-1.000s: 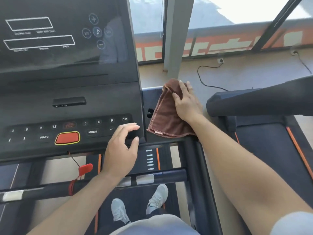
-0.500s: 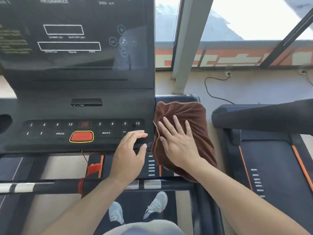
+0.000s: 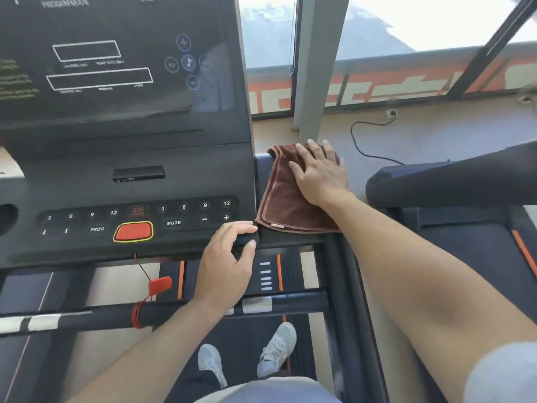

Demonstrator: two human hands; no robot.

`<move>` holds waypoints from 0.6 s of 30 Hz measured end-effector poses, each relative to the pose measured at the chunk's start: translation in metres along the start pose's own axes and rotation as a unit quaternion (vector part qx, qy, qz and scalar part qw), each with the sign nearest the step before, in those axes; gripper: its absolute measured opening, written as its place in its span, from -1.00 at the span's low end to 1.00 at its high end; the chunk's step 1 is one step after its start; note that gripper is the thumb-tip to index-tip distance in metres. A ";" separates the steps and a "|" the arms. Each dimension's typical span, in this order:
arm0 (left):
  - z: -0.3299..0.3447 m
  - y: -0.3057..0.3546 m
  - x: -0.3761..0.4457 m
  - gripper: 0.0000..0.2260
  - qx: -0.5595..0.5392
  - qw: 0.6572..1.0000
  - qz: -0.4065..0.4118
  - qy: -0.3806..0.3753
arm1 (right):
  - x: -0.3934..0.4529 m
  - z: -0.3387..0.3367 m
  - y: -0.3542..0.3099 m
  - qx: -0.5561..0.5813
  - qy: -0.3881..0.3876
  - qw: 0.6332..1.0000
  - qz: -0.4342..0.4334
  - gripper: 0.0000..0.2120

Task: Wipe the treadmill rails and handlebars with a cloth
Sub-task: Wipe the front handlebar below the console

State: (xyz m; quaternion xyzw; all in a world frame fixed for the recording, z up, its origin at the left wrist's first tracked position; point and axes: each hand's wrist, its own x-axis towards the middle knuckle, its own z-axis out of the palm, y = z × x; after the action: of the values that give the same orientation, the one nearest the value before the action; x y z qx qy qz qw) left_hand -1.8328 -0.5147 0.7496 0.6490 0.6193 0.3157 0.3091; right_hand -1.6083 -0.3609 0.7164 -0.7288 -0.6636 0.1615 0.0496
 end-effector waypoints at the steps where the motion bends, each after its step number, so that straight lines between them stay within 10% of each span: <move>1: 0.000 -0.001 -0.003 -0.78 -0.001 1.000 0.003 -0.001 | -0.009 -0.001 0.006 0.032 -0.004 0.999 0.035 -0.39; 11: -0.012 -0.028 -0.033 -0.76 -0.020 0.998 0.004 -0.058 | -0.149 0.014 0.024 0.186 -0.009 0.967 0.176 -0.30; 18: -0.043 -0.049 -0.057 -0.77 -0.065 0.993 0.032 -0.098 | -0.223 0.047 0.000 0.112 0.190 0.961 0.169 -0.64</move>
State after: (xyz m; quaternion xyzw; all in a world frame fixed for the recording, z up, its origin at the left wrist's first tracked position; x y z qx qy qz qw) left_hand -1.8984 -0.5688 0.7357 0.6747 0.5431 0.3001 0.3998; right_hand -1.6376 -0.5864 0.7095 -0.8375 -0.4868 0.0996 0.2276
